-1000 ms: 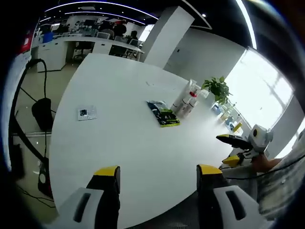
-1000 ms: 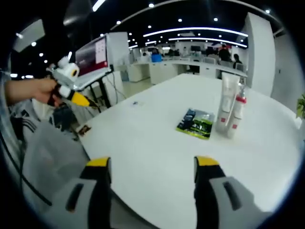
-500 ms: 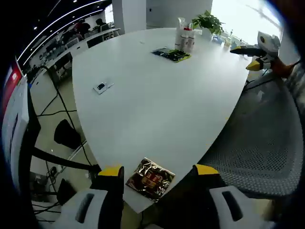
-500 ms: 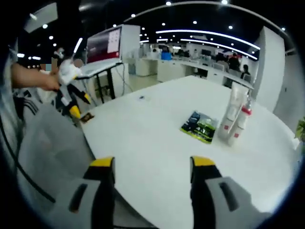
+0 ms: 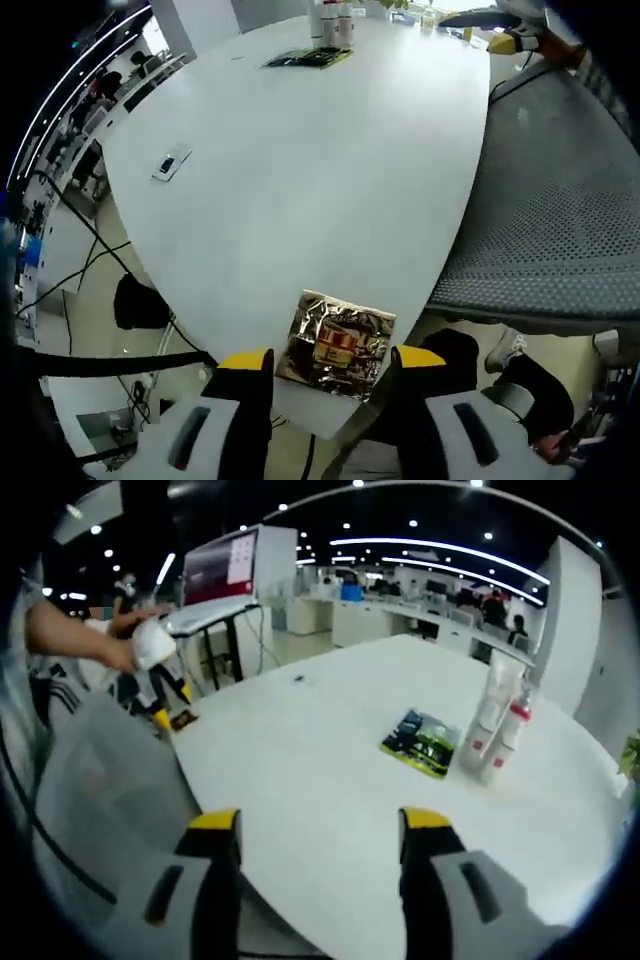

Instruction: Arrange the skincare products in the storage area until every visible bottle or jar stands upright without overlapping.

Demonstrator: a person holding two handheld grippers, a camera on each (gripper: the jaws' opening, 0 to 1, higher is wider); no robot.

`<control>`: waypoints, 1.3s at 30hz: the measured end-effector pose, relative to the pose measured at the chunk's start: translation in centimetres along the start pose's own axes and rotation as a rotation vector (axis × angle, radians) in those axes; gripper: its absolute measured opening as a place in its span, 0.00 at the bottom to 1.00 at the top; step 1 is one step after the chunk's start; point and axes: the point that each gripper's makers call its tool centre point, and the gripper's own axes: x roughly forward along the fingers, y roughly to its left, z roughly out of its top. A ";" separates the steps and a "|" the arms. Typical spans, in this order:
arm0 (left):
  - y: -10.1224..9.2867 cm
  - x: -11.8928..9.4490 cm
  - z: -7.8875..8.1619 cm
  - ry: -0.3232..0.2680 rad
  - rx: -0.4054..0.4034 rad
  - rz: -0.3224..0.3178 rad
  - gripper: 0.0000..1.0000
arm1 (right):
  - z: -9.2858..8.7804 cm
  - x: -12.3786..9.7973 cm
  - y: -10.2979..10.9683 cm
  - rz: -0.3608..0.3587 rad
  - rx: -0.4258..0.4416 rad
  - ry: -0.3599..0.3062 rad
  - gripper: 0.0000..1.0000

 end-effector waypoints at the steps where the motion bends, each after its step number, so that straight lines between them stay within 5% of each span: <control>1: -0.1 0.1 -0.1 0.015 0.026 -0.005 0.48 | 0.0 0.0 0.0 0.000 0.002 -0.001 0.61; 15: -0.2 0.3 0.8 0.037 0.067 -0.092 0.42 | -0.1 0.0 -0.3 0.000 0.027 -0.004 0.61; 23: -0.5 0.5 1.8 0.024 -0.058 -0.070 0.40 | 0.3 -0.2 -0.4 0.004 0.041 -0.028 0.61; 28: -1.5 0.5 4.6 -0.027 -0.201 -0.079 0.37 | 0.5 -0.3 -0.3 0.019 0.052 -0.042 0.61; 39: -2.9 -1.5 11.7 -0.088 -0.231 -0.062 0.37 | 1.2 -0.5 0.4 0.067 0.083 -0.079 0.61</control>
